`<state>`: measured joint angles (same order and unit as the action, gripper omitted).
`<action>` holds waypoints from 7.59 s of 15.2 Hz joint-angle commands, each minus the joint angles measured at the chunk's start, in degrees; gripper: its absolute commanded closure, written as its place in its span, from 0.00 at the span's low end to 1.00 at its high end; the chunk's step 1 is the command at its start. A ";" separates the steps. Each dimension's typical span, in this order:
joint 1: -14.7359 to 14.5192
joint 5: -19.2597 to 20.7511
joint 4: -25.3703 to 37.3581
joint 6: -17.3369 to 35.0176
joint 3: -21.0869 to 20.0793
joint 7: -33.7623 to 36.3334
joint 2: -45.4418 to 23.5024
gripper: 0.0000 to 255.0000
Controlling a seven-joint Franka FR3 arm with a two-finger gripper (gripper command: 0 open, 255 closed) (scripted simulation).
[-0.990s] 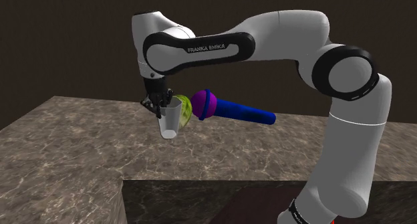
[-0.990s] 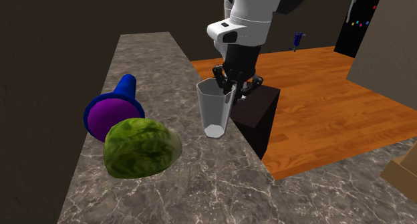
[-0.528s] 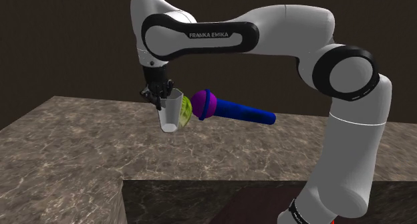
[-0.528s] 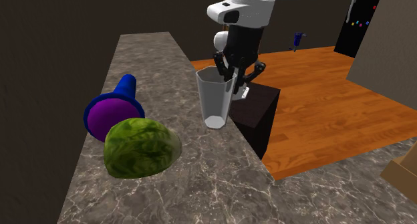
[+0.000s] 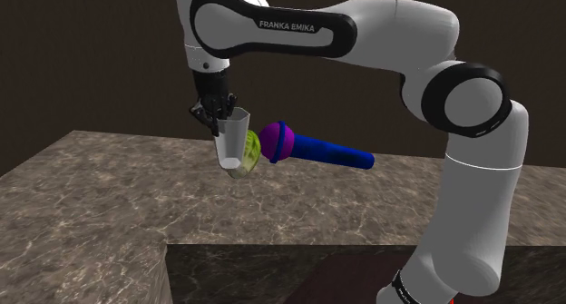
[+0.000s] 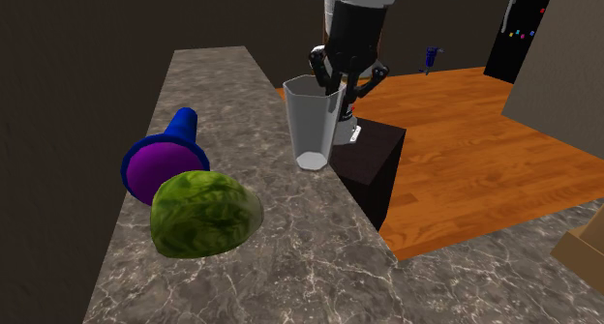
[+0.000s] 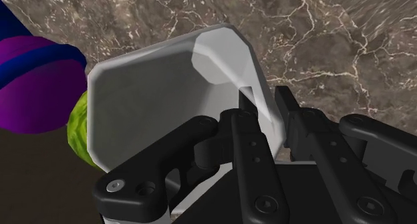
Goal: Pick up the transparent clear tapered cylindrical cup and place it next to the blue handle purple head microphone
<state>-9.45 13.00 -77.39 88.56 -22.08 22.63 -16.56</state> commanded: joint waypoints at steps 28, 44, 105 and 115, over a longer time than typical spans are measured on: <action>8.98 -7.65 -16.88 -4.48 5.33 -14.52 24.68 1.00; 13.21 -7.04 -40.92 -1.76 18.09 -31.78 48.12 1.00; 13.28 -5.80 -75.75 35.73 17.72 -27.00 45.19 0.00; 12.57 -6.84 -70.62 27.31 17.36 -27.49 48.44 0.00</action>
<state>3.11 6.16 -148.04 115.92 -4.72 -4.85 31.87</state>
